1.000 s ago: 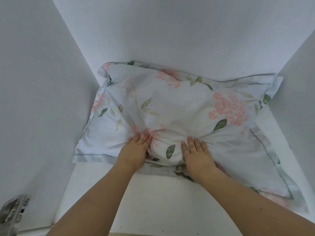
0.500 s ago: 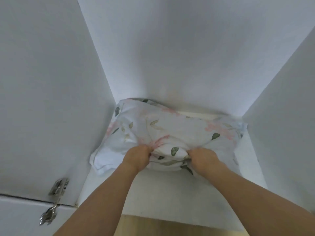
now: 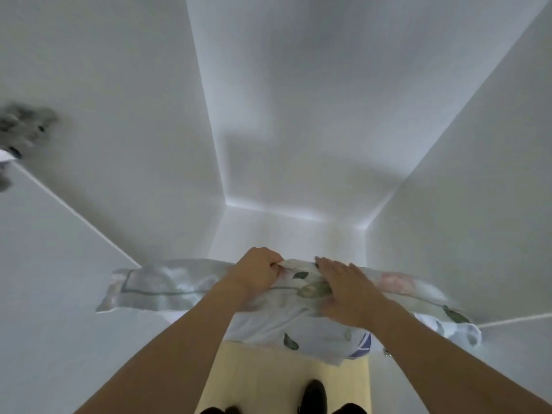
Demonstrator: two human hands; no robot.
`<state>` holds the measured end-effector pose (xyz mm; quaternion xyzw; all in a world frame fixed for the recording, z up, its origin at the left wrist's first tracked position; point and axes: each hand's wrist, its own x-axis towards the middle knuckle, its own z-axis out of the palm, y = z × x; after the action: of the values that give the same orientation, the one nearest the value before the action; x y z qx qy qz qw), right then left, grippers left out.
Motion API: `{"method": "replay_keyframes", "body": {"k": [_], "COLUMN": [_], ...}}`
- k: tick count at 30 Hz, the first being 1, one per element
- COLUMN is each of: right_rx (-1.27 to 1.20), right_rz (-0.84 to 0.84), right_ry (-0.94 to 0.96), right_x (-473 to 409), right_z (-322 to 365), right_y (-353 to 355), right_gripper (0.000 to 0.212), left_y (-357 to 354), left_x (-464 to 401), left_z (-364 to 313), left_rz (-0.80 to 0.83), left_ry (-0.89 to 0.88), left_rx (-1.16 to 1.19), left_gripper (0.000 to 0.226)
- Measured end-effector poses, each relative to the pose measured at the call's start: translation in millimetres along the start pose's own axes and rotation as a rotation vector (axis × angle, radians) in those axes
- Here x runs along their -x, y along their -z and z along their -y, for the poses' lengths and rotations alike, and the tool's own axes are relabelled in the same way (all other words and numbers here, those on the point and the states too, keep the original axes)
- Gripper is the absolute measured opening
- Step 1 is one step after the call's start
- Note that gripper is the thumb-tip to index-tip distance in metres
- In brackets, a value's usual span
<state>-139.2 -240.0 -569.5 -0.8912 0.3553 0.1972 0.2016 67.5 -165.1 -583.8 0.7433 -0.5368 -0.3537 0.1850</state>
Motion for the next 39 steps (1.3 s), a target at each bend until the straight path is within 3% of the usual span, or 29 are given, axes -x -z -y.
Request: {"method": "replay_keyframes", "body": {"k": [3,6,8,10,11,13,16,26,30,33,36,39], "right_rx": [0.102,0.248,0.255,0.237,0.227,0.176,0.19,0.415,0.444,0.428,0.406,0.375], "right_rz": [-0.034,-0.249,-0.343,-0.326,-0.307,-0.235,-0.143,-0.145,-0.14,-0.129,-0.128,-0.13], "right_ry": [0.005,-0.02,-0.041,-0.023,0.008,0.05,0.064,0.131,0.175,0.185,0.182,0.168], "right_x": [63.2,106.3,121.1,129.6,132.7,139.0,148.0,194.7,214.5,222.9,227.4,225.8], "right_z": [34.5,52.2,62.3,79.2,86.9,103.3,130.0,221.9,256.5,279.5,302.8,318.5], "right_y": [19.5,38.9,59.4,84.4,94.4,108.2,116.3,126.7,122.7,123.2,124.1,122.4], "right_gripper": [0.115,0.119,0.084,0.043,0.032,0.022,0.024,0.025,0.029,0.032,0.032,0.034], "left_y": [37.9,71.7,88.7,103.0,108.2,115.0,118.4,117.5,122.2,134.2,153.4,174.2], "left_x": [60.0,111.8,133.8,150.8,157.5,172.5,202.7,349.7,412.2,449.7,473.7,490.0], "left_z": [-48.4,-85.2,-106.2,-119.6,-123.4,-125.9,-124.8,-84.0,-61.5,-51.1,-26.8,-8.2], "left_rz": [0.022,0.014,-0.002,-0.038,-0.057,-0.103,-0.193,-0.692,-0.956,-1.051,-1.286,-1.427], "left_ry": [0.003,-0.02,-0.033,-0.017,0.004,0.074,0.194,0.652,0.951,1.041,0.99,1.034], "left_rx": [0.018,0.021,0.027,0.025,0.02,0.001,-0.046,0.232,0.573,0.816,0.985,0.94], "left_gripper": [0.027,0.026,0.028,0.029,0.028,0.028,0.028,0.048,0.033,0.021,0.047,0.069]}}
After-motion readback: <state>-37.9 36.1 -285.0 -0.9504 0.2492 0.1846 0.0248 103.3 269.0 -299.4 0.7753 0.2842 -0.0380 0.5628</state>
